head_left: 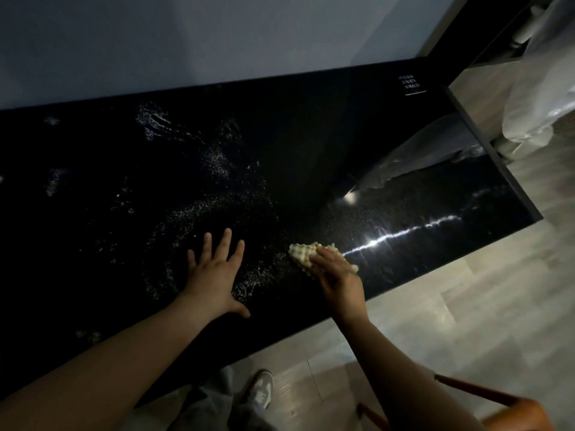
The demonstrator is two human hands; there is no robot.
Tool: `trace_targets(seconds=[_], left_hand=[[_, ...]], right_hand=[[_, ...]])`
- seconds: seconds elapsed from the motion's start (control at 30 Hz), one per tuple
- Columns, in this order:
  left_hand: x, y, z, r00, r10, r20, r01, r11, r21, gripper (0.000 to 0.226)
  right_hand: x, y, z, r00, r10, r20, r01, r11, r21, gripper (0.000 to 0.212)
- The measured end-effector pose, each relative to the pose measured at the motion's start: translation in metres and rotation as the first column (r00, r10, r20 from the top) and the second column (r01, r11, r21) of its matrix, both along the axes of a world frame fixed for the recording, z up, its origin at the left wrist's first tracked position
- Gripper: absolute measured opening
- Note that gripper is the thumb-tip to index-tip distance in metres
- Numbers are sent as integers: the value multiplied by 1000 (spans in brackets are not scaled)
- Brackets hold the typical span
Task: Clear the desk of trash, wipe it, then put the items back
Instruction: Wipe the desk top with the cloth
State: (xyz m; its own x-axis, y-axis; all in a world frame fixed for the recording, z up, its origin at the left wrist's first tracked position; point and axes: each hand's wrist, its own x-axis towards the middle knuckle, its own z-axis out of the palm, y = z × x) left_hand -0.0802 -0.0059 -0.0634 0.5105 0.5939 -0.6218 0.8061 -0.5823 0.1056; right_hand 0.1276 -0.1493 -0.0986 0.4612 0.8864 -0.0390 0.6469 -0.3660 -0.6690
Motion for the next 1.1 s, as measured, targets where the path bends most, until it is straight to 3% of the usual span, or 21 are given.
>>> trace_targets(seconds=[0.47,0.63,0.83,1.1], left_hand=[[6,-3,5,999,30,-32,-30,1000,6,138],[7,-5,7,998,43,-34,-43,999,15,138],[6,-6,7,999,46,-17,-46,999,13,138],[2,-4,16,991,100,83,-99,995,-16,116]], right_hand=[[-11,-70,0,1000,-30,1,30,999,-30,28],[-19,-89,12,999,-53,-9,53,998,-18,42],[-23,-114,14,985,-126,-114,121,991,-49,27],[-14,-69,54,984,-169,-51,173,983,69,27]])
